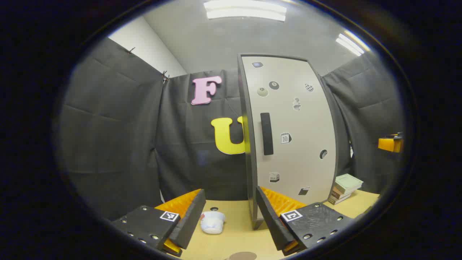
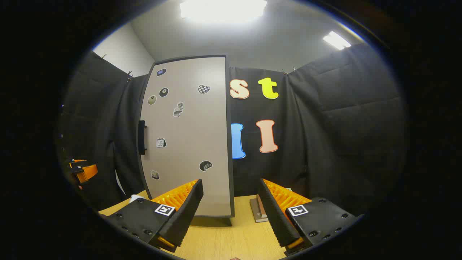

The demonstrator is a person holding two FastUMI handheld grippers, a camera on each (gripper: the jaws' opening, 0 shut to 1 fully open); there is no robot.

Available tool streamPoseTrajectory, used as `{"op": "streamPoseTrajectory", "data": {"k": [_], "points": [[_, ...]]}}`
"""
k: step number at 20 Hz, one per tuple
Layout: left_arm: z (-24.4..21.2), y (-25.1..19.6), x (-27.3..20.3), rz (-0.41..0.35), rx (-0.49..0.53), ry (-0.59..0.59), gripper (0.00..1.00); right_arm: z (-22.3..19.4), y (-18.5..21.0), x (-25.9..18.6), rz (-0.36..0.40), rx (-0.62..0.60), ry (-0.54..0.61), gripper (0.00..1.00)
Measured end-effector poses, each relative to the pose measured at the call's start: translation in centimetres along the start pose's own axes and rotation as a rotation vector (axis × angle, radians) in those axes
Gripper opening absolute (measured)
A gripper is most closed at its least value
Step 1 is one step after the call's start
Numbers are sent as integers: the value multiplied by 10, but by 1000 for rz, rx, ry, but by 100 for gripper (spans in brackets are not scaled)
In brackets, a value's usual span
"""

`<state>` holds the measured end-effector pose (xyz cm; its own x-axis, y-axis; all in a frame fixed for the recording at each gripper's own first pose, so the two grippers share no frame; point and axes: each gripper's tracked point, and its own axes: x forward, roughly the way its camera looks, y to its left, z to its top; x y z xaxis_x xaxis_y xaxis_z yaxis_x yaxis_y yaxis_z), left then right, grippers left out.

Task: Open the cabinet door with the right hand, grasp the bottle in the cabinet with the left hand and place it on the coaster, then close the cabinet door with the right hand.

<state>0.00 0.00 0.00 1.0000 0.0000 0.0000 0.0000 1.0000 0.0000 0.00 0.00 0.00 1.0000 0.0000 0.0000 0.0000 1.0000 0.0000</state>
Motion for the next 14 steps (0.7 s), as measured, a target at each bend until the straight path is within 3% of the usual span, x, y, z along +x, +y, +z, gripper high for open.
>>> {"op": "streamPoseTrajectory", "data": {"k": [7,14], "points": [[24,27,-9,38,77,-19,87,36,-21,-9,-17,-108,-31,98],[44,34,-22,45,103,-44,87,57,-26,-21,-13,-103,-53,97]]}}
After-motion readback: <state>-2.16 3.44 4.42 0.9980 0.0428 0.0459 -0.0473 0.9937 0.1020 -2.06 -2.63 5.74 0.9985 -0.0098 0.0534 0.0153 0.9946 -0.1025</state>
